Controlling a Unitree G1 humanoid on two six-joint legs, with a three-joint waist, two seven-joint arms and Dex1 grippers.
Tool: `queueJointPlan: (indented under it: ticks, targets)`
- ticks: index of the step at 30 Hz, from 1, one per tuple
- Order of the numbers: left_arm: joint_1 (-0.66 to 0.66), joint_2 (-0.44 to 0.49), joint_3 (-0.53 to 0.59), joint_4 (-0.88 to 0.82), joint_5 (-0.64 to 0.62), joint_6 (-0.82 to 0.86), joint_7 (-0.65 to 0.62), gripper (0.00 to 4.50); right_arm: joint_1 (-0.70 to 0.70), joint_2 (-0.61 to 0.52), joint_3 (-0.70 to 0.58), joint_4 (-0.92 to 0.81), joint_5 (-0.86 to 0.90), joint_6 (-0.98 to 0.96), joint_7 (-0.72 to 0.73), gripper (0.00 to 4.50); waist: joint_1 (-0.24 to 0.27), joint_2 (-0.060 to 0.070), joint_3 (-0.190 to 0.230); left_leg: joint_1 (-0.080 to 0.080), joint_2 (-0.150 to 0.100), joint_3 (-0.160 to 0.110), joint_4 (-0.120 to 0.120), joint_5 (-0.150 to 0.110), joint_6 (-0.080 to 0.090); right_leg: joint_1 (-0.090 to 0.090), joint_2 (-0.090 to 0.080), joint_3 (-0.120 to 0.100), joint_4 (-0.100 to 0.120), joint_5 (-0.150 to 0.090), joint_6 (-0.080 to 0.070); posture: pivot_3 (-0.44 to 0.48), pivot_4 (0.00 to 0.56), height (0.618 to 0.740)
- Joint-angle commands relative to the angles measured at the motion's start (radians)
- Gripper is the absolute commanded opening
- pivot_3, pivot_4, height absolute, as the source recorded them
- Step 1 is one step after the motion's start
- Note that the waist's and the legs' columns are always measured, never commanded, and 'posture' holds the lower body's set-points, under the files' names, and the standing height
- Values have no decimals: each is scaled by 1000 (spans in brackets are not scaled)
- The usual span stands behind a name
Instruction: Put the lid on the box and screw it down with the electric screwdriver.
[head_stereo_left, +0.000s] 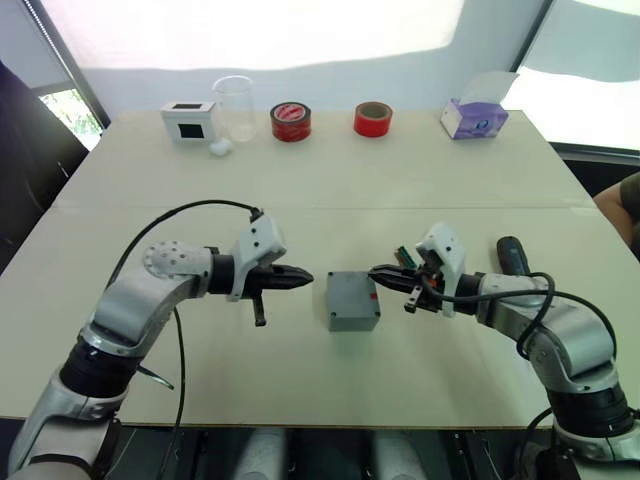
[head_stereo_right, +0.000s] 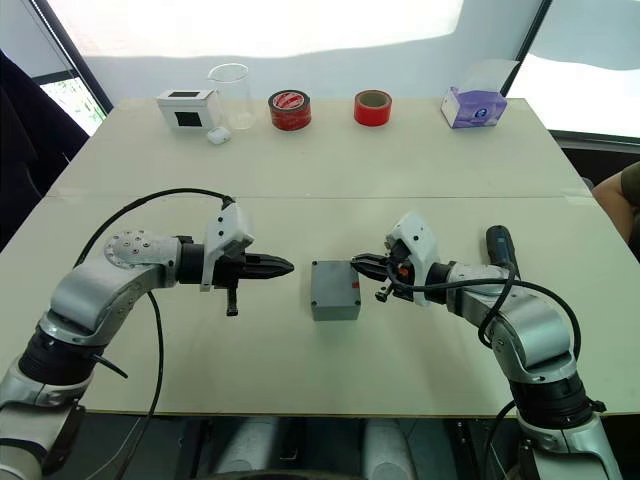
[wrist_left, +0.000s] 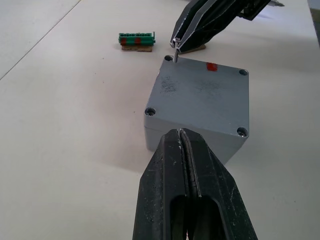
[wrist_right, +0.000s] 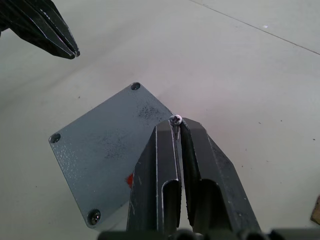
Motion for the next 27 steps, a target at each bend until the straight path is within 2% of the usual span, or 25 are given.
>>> queueJointPlan:
  ticks: [1, 13, 27]
  targets:
    - [-9, -6, -3, -20, 6, -19, 8, 0, -8, -9, -2, 14, -14, -30, -3, 10, 0, 0, 0, 0, 0, 0, 0, 0, 0, 0, 0, 0, 0, 0, 0, 0, 150, 740]
    - [-7, -3, -3, -17, 6, -21, 12, 0, -20, 2, -33, 25, 13, -18, -7, 10, 0, 0, 0, 0, 0, 0, 0, 0, 0, 0, 0, 0, 0, 0, 0, 0, 150, 740]
    - [-12, -11, -17, -2, 12, -34, 12, 0, -15, -42, -68, -21, 70, 37, -7, 10, 0, 0, 0, 0, 0, 0, 0, 0, 0, 0, 0, 0, 0, 0, 0, 0, 150, 740]
